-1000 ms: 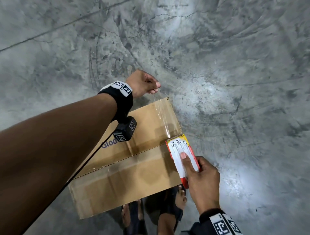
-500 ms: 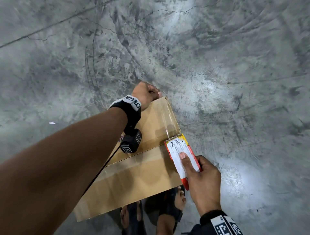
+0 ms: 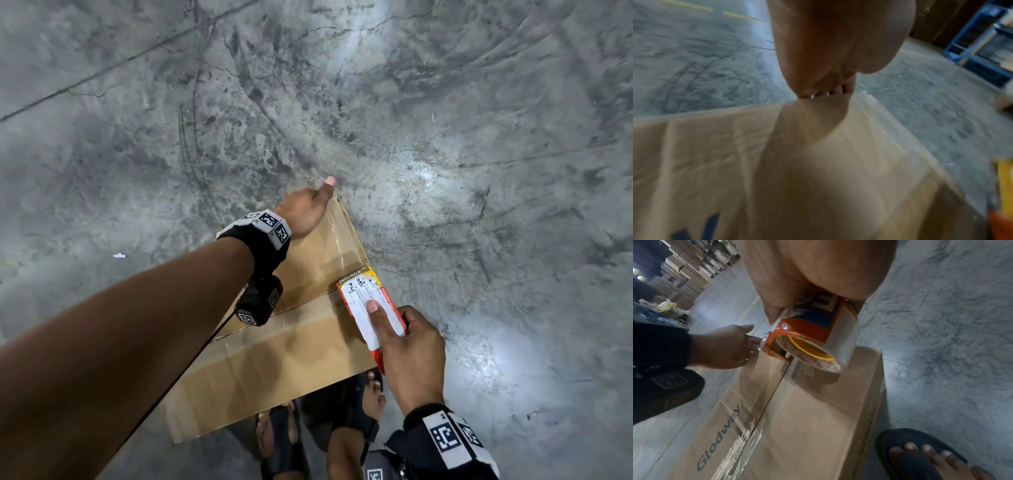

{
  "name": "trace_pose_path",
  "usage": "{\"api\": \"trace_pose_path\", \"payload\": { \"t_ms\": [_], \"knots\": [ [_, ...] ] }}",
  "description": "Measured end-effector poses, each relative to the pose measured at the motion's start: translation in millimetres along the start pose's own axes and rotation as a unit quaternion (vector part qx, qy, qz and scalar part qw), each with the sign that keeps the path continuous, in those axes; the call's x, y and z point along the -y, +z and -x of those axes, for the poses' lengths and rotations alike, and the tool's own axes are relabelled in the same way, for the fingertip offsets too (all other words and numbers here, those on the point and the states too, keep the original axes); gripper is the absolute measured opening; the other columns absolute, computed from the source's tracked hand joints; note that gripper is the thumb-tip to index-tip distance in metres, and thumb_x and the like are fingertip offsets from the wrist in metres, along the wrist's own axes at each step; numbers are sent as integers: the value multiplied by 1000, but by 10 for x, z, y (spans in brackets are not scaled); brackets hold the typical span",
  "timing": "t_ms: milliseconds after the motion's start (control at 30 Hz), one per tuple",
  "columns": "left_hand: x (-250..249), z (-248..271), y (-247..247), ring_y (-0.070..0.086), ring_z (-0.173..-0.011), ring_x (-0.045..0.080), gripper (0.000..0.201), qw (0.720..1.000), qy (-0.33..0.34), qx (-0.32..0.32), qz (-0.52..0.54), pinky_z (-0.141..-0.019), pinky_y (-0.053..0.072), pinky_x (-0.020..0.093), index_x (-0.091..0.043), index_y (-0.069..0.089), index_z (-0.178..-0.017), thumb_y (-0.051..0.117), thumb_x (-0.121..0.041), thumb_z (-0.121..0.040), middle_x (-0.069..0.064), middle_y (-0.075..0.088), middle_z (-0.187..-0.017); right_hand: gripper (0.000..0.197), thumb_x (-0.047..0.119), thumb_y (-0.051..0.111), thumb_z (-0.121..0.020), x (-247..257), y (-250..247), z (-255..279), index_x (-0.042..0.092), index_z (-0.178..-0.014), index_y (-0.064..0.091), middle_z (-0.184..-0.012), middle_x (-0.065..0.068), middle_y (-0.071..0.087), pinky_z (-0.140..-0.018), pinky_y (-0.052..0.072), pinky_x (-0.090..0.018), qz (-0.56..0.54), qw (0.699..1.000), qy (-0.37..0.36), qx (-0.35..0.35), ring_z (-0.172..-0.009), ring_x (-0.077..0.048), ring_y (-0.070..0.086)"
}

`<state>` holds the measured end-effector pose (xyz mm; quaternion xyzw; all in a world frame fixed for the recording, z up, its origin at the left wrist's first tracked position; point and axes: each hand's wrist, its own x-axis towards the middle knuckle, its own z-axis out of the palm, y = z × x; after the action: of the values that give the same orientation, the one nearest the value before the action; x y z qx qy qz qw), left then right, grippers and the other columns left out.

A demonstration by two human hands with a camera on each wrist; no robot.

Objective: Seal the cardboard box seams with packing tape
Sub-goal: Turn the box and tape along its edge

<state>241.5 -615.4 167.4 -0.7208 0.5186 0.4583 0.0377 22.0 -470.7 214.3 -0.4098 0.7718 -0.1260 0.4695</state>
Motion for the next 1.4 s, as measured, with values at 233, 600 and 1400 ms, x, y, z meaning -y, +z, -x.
{"api": "trace_pose_path", "payload": {
  "t_ms": [233, 600, 1400],
  "knots": [
    [116, 479, 342, -8, -151, 19, 64, 989, 146, -29, 10, -124, 1, 38, -11, 4, -156, 21, -44, -104, 5, -1, -165, 42, 54, 68, -92, 20, -59, 61, 18, -71, 68, -62, 6, 67, -53, 37, -24, 19, 1000, -9, 2, -58, -8, 62],
    [73, 468, 531, -16, -150, 24, 59, 994, 93, -13, 47, -123, -3, 44, -21, 3, -157, 21, -42, -105, 4, -8, -165, 44, 57, 66, -91, 23, -176, 228, 16, -77, 71, -69, 4, 72, -55, 45, -24, 24, 999, -29, -4, -63, -14, 66],
    [76, 436, 1005, -10, -152, 30, 68, 961, 138, -133, -200, -123, 1, 46, -11, 1, -156, 24, -44, -101, 13, -8, -164, 57, 62, 60, -89, 102, -6, -30, 6, -86, 71, -88, -18, 74, -77, 56, -43, 110, 992, 49, 34, -91, -41, 66]
  ]
}}
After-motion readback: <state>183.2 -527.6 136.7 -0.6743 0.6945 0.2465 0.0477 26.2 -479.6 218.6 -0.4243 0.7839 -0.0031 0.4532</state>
